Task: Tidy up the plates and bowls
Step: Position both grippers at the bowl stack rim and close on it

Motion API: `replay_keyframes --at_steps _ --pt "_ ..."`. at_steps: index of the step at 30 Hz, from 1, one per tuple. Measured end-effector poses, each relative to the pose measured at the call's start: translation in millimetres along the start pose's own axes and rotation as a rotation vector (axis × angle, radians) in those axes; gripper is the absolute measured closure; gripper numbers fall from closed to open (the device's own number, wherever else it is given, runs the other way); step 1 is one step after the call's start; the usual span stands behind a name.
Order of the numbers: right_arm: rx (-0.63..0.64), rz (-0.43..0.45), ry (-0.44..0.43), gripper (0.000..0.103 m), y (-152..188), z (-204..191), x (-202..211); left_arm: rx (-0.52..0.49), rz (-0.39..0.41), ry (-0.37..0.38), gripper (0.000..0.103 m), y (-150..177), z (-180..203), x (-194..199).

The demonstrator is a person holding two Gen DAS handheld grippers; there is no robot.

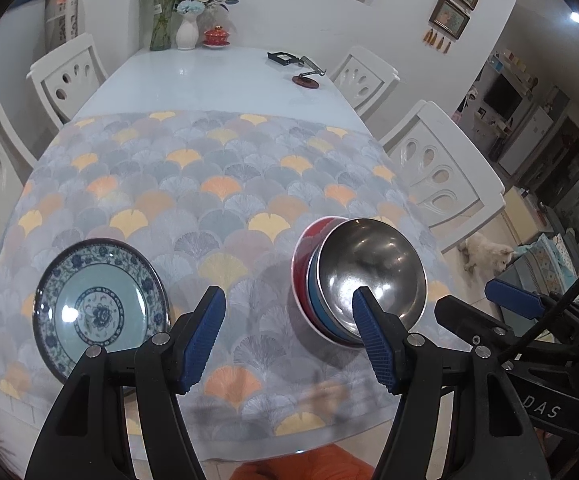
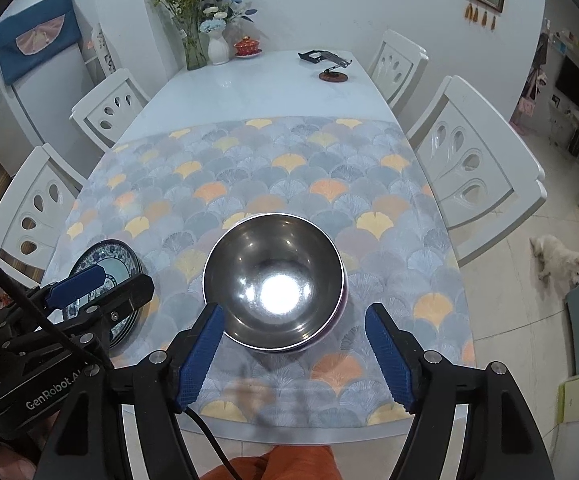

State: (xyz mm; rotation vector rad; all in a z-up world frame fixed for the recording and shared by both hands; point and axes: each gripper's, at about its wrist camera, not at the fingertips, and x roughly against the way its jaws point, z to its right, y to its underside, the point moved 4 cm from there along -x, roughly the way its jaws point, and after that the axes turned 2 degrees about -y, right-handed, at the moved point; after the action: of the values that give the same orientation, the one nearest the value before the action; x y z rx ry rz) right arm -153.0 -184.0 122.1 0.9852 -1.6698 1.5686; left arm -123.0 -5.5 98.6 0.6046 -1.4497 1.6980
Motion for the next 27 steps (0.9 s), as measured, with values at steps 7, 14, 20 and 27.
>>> replay_keyframes --at_steps 7,14,20,27 --pt "-0.006 -0.005 0.008 0.032 7 4 3 0.021 -0.016 0.013 0.039 3 3 0" --pt "-0.003 -0.025 -0.009 0.032 3 9 -6 0.043 -0.033 0.014 0.039 0 6 -8" --pt "-0.005 -0.061 -0.004 0.032 -4 23 -19 0.030 -0.072 0.003 0.039 -7 19 -24" --pt "-0.036 -0.072 -0.029 0.032 -13 38 -25 0.027 -0.089 -0.003 0.039 -13 25 -29"
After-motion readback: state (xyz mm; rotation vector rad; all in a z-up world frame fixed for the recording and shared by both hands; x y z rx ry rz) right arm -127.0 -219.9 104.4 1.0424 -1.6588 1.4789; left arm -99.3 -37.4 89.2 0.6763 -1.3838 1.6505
